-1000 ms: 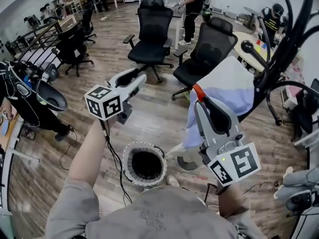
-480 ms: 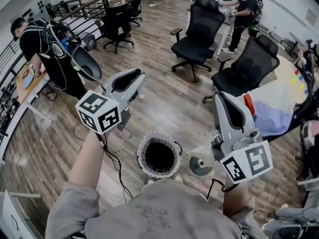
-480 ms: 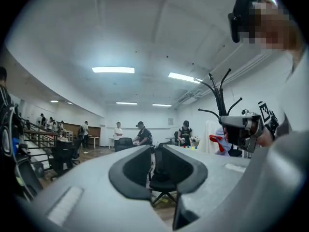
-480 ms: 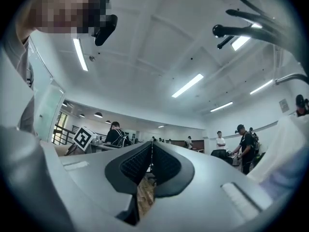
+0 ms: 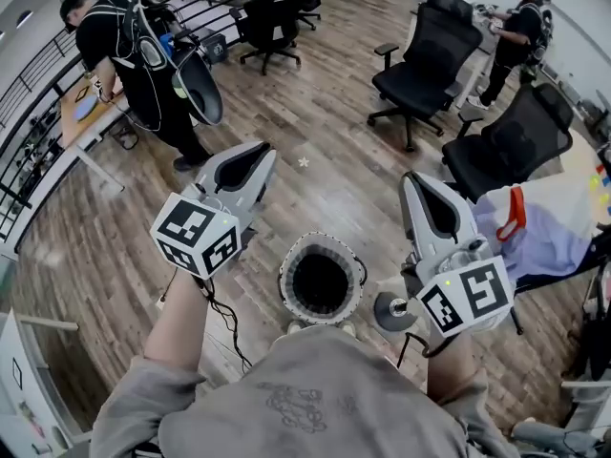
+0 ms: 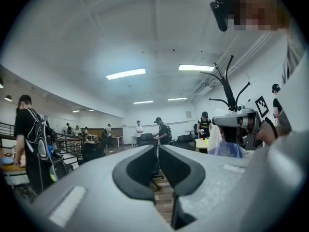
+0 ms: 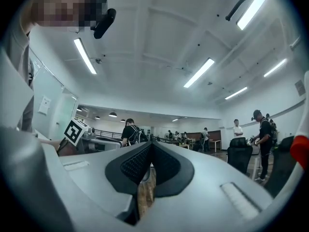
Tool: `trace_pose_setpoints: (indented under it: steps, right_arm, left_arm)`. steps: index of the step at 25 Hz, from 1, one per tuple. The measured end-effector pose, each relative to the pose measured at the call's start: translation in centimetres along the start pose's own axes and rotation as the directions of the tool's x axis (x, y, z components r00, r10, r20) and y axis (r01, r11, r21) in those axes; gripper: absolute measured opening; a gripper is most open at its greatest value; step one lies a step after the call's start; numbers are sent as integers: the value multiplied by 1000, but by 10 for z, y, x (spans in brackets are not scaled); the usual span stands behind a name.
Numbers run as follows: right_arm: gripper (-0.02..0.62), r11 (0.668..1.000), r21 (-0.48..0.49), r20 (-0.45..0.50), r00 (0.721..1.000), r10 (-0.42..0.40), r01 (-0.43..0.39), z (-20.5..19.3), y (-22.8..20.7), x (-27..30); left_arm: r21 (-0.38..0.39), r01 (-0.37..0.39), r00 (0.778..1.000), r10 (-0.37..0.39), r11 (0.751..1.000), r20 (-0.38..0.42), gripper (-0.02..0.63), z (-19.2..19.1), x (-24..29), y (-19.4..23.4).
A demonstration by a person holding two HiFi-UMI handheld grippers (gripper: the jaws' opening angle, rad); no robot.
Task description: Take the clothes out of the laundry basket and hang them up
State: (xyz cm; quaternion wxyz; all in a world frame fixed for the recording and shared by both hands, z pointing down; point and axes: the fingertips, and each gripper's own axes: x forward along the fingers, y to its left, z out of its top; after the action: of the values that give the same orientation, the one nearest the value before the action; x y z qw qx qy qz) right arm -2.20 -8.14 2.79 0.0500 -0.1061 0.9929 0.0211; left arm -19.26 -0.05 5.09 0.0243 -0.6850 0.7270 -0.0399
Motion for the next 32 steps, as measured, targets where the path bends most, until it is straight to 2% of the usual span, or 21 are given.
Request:
trace_pose_setpoints:
  steps: [4, 9, 11, 21, 32]
  right_arm:
    - [25, 999, 32, -32, 999, 37, -35, -24, 5, 2]
    - [25, 992, 65, -77, 990, 115, -110, -54, 18, 1]
    - [25, 989, 71, -100, 985, 137, -131, -65, 24, 0]
    - [25, 982, 112, -194, 966, 173, -154, -112, 28, -18]
    - [25, 983, 90, -195, 965, 178, -163, -107, 31, -16]
  left_arm:
    - [-33, -57, 998, 57, 998, -5, 22, -15, -18, -2]
    - [40, -170, 982, 172, 985, -80, 5, -43, -39, -7]
    - [37, -193, 975, 196, 980, -102, 2, -55, -46, -10]
    - [-21, -215, 956, 206, 976, -207, 0, -113, -65, -50]
    - [-33, -209, 958, 198, 977, -206, 0, -113, -66, -55]
